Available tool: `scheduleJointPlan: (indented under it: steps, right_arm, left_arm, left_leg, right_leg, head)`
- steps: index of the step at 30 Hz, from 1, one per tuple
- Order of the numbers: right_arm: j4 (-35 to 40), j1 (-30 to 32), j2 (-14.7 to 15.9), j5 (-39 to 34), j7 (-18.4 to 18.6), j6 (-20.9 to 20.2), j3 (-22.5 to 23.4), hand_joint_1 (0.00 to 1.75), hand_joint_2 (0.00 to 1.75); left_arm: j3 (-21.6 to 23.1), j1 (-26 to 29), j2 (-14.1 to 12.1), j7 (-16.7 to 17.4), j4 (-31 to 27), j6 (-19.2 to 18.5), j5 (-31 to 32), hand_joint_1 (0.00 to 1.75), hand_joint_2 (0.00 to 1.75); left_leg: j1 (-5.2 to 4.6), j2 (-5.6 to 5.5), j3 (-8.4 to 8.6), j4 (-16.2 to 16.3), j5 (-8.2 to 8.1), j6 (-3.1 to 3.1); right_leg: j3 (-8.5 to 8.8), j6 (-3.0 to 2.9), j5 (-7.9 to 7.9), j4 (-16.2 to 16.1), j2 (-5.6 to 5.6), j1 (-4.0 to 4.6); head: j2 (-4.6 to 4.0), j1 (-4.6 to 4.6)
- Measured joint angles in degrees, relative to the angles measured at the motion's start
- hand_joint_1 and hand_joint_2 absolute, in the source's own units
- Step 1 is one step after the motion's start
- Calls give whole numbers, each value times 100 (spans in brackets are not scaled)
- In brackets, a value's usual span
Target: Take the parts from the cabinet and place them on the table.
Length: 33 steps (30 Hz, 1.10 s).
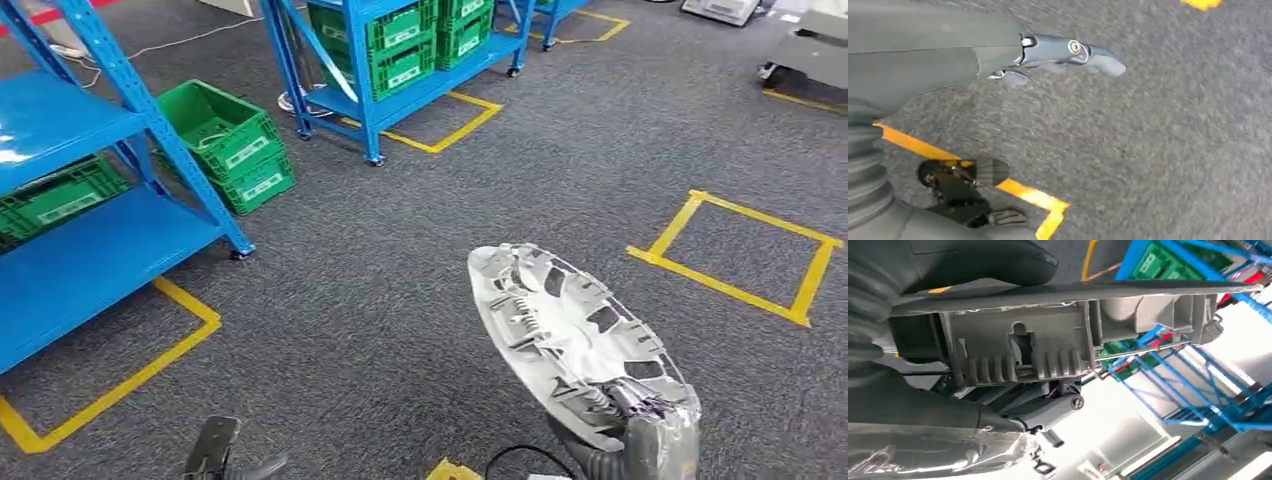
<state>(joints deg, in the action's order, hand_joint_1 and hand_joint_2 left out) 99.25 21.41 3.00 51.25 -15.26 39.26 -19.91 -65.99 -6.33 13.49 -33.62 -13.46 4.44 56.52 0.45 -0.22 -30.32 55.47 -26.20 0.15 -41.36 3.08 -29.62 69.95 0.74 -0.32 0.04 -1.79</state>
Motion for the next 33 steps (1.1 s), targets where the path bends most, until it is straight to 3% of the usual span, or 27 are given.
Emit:
scheduleJointPlan:
  steps: [1, 2, 3, 4, 5, 6, 7, 8, 11, 12, 13, 14, 15, 16, 17, 18, 20, 21, 22, 23, 24, 27, 28, 29, 30, 32, 33]
  right_arm:
    - [15, 7, -13, -2, -7, 0, 17, 175, 175]
    - [15, 11, -29, -2, -20, 0, 33, 175, 175]
    - [17, 17, -42, -4, -37, 0, 53, 175, 175]
    - [28, 28, -53, -11, -57, 0, 75, 175, 175]
    - [42, 49, -59, -28, -88, 0, 107, 175, 175]
    - [61, 62, -70, -39, -107, 0, 133, 175, 175]
    - [68, 45, -88, -39, -129, 0, 142, 175, 175]
    - [77, 49, -112, -39, -142, 0, 144, 175, 175]
    - [94, 67, -138, -42, -157, 2, 179, 175, 175]
    - [101, 74, -140, -42, -157, 0, 188, 175, 175]
    - [118, 91, -151, -42, -160, 2, 199, 175, 175]
    - [129, 80, -157, -44, -158, 2, 210, 175, 175]
    - [129, 69, -181, -41, -162, 2, 216, 175, 175]
    - [129, 63, -188, -42, -166, 2, 219, 175, 175]
    - [129, 67, -190, -42, -171, 2, 223, 175, 175]
    - [129, 72, -192, -41, -171, 2, 236, 175, 175]
    - [129, 78, -199, -44, -168, 2, 249, 175, 175]
    - [129, 80, -199, -44, -168, 2, 251, 175, 175]
    - [140, 80, -199, -44, -168, 2, 256, 175, 175]
    - [144, 69, -199, -44, -166, 4, 267, 175, 175]
    - [146, 82, -201, -42, -151, 11, 275, 175, 175]
    - [162, 194, -201, -46, -129, 13, 310, 175, 175]
    - [168, 251, -201, -48, -114, 15, 337, 175, 175]
    - [177, 264, -201, -52, -103, 13, 348, 175, 175]
    - [177, 265, -201, -57, -94, 15, 367, 175, 175]
    - [177, 287, -201, -90, -81, 13, 424, 175, 175]
    - [177, 306, -201, -92, -77, 13, 435, 175, 175]
  left_arm:
    - [0, 10, 0, 0, 0, 9, -2, 0, 175]
    - [0, 12, 0, 0, 0, 24, -20, 0, 175]
    - [0, 7, 4, -2, 0, 52, -33, 0, 175]
    - [0, 0, 7, -4, 0, 83, -50, 0, 175]
    - [0, -4, 9, -4, 0, 122, -81, 0, 175]
    - [0, -5, 11, -4, 0, 142, -85, 0, 175]
    - [-2, -3, -2, -4, 0, 168, -92, 0, 175]
    - [0, -7, -7, -4, 0, 177, -92, 0, 175]
    - [0, -35, -7, -9, 0, 181, -92, 0, 175]
    - [0, -47, -2, -9, 0, 181, -92, 0, 175]
    - [0, -62, -4, -13, 0, 181, -92, 0, 175]
    - [0, -63, -4, -18, 0, 183, -92, 0, 175]
    - [0, -57, -4, -17, 0, 183, -92, 0, 175]
    - [0, -42, -7, -17, 0, 186, -94, 0, 175]
    - [0, -25, -7, -20, 0, 192, -96, 0, 175]
    - [0, -16, -4, -20, 0, 205, -96, 0, 175]
    - [0, -26, -4, -28, 0, 218, -96, 0, 175]
    - [0, -30, -6, -50, 0, 221, -96, 0, 175]
    - [0, -33, -7, -81, 0, 221, -96, 0, 175]
    - [0, -34, -22, -123, 0, 227, -96, 0, 175]
    - [0, -44, -11, -142, 0, 229, -96, 0, 175]
    - [0, -45, 2, -179, 0, 242, -133, 0, 175]
    - [-2, -59, 0, -192, 0, 242, -147, 0, 175]
    - [-2, -55, 9, -199, 0, 242, -149, 0, 175]
    - [-2, -34, 7, -201, 0, 242, -151, 0, 175]
    - [-2, 1, 4, -203, 0, 242, -157, 0, 175]
    - [-2, 5, 4, -205, 0, 242, -162, 0, 175]
  left_leg:
    - [1, 90, -4, 1, -5, 3]
    - [2, 163, -1, 2, -8, -2]
    - [5, 244, 9, 2, -16, -11]
    - [9, 310, 24, 4, -30, -30]
    - [18, 376, 53, 4, -51, -53]
    - [25, 433, 87, 7, -75, -90]
    - [-13, 474, 99, 16, -103, -133]
    - [-42, 522, 93, 54, -129, -168]
    - [-28, 662, 118, 30, -123, -225]
    - [-15, 697, 123, 33, -162, -276]
    - [5, 473, 78, 159, -289, -294]
    - [4, 270, -70, 491, -507, -292]
    - [2, 145, -312, 992, -755, -288]
    - [-1, 98, -567, 1497, -942, -278]
    - [-7, 71, -768, 1856, -1021, -262]
    - [-14, 56, -831, 1910, -942, -238]
    - [-41, 23, -620, 1341, -469, -160]
    - [-61, -90, -390, 842, -189, -105]
    - [-76, -355, -188, 415, -11, -44]
    - [-70, -524, -93, 156, -31, 18]
    - [-59, -451, -92, 128, -66, -63]
    - [-51, -296, -67, 48, -3, -11]
    - [-29, -224, -39, 1, 31, 1]
    - [-29, -161, -33, -10, 31, 29]
    - [-34, -79, -28, -9, 27, 32]
    - [-36, 100, -26, -8, 14, 43]
    - [-32, 178, -24, -7, 6, 33]
  right_leg:
    - [-206, 21, -175, 439, -31, -7]
    - [-306, 36, -216, 659, -37, -22]
    - [-248, 47, -119, 585, -46, -36]
    - [-71, 55, 60, 276, -70, -44]
    - [232, 59, 297, -247, -137, -49]
    - [542, 73, 486, -766, -286, -49]
    - [694, 66, 410, -1036, -516, 5]
    - [707, -49, 466, -1064, -406, -23]
    - [618, -174, 447, -1019, -235, 16]
    - [630, -233, 461, -1041, -166, 7]
    - [633, -256, 473, -1052, -122, -9]
    - [630, -278, 481, -1055, -77, -16]
    - [620, -296, 488, -1055, -19, -16]
    - [612, -313, 493, -1055, 56, -9]
    - [610, -315, 495, -1055, 135, 0]
    - [612, -319, 497, -1055, 219, 9]
    - [617, -322, 510, -1054, 381, 21]
    - [620, -312, 521, -1055, 460, 21]
    - [614, -298, 531, -1056, 523, 1]
    - [580, -268, 528, -1010, 588, 51]
    - [542, -238, 550, -1019, 647, 21]
    - [459, -116, 617, -1105, 840, 9]
    - [434, -125, 542, -980, 554, 20]
    - [308, -100, 353, -714, 275, 32]
    - [106, -59, 105, -277, 93, 26]
    - [-289, -5, -259, 569, -19, 1]
    - [-353, 17, -269, 716, -32, -21]
  head:
    - [0, -4]
    - [0, -7]
    - [0, 0]
    - [0, -7]
    - [0, -2]
    - [0, -11]
    - [0, -15]
    - [0, 9]
    - [0, 17]
    - [0, 26]
    - [0, 31]
    - [0, 37]
    - [0, 59]
    - [0, 63]
    - [0, 66]
    - [0, 63]
    - [0, 61]
    - [0, 66]
    - [0, 66]
    - [0, 59]
    - [0, 66]
    - [0, 59]
    - [0, 55]
    - [0, 26]
    - [0, 28]
    - [0, 28]
    - [0, 26]
